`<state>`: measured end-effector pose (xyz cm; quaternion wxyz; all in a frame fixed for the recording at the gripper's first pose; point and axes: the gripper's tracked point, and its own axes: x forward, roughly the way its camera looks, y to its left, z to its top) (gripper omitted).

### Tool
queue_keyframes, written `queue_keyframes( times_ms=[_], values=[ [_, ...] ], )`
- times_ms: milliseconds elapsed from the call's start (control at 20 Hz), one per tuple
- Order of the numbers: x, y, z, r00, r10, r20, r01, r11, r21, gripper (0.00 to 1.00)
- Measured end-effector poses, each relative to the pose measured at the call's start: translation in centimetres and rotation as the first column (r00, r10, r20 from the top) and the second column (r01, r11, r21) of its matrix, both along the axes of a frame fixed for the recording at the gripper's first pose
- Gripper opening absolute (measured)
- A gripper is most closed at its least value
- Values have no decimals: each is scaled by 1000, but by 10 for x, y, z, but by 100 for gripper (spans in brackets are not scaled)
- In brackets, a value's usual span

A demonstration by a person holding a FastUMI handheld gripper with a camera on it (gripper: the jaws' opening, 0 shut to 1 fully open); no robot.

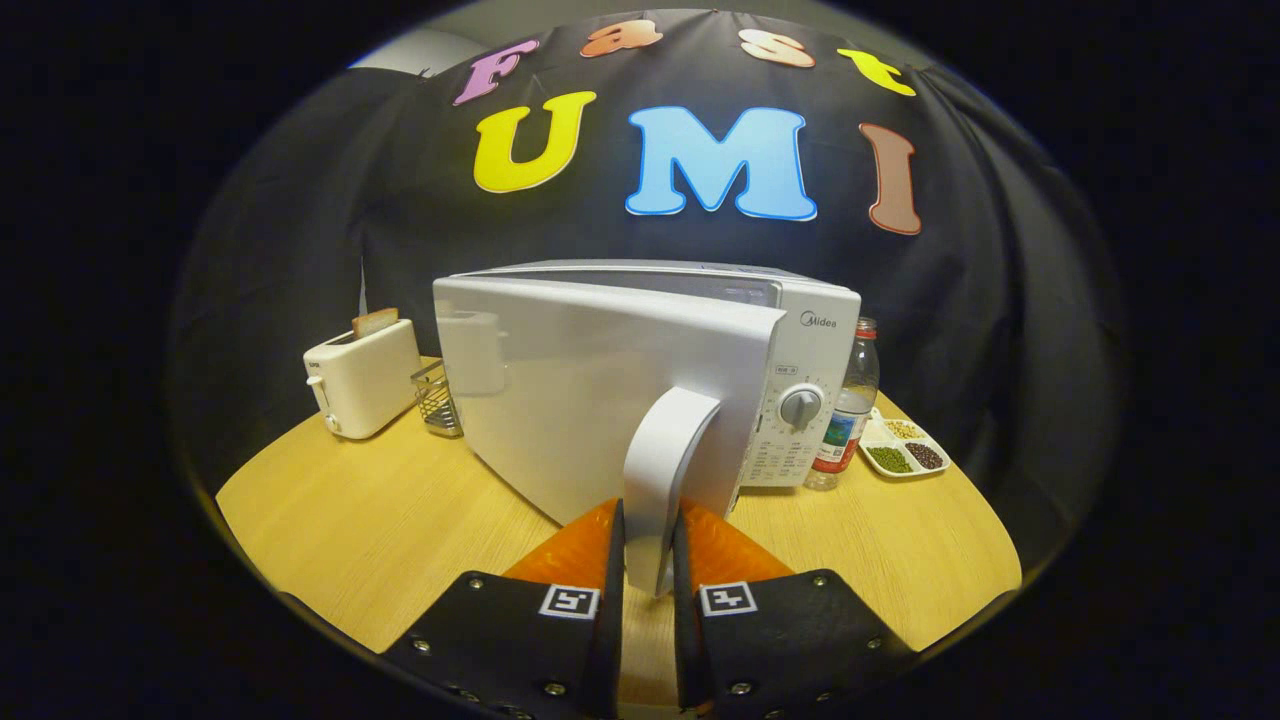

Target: Open the microwave, put the food inside, and close the microwave door.

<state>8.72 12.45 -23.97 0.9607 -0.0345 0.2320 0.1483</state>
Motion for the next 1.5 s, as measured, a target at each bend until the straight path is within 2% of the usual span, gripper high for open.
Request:
queue_keyframes(
  times_ms=[100, 200, 500, 600, 1050, 1350, 1500],
  values=[
    [-14, 9, -6, 1000, 7, -29, -7, 1000, 5, 24],
    [-27, 15, -6, 999, 2, -44, -1, 1000, 18, 30],
    [-56, 41, -5, 998, 6, -69, -4, 1000, 23, 32],
    [-68, 49, -4, 997, 5, -81, -2, 1000, 28, 36],
    [-119, 100, 1, 996, 44, -83, -39, 998, 55, 36],
    [-150, 141, 3, 986, 152, -72, -150, 988, 37, 36],
    [-165, 164, 7, 969, 236, -72, -233, 971, 57, 36]
  ],
)
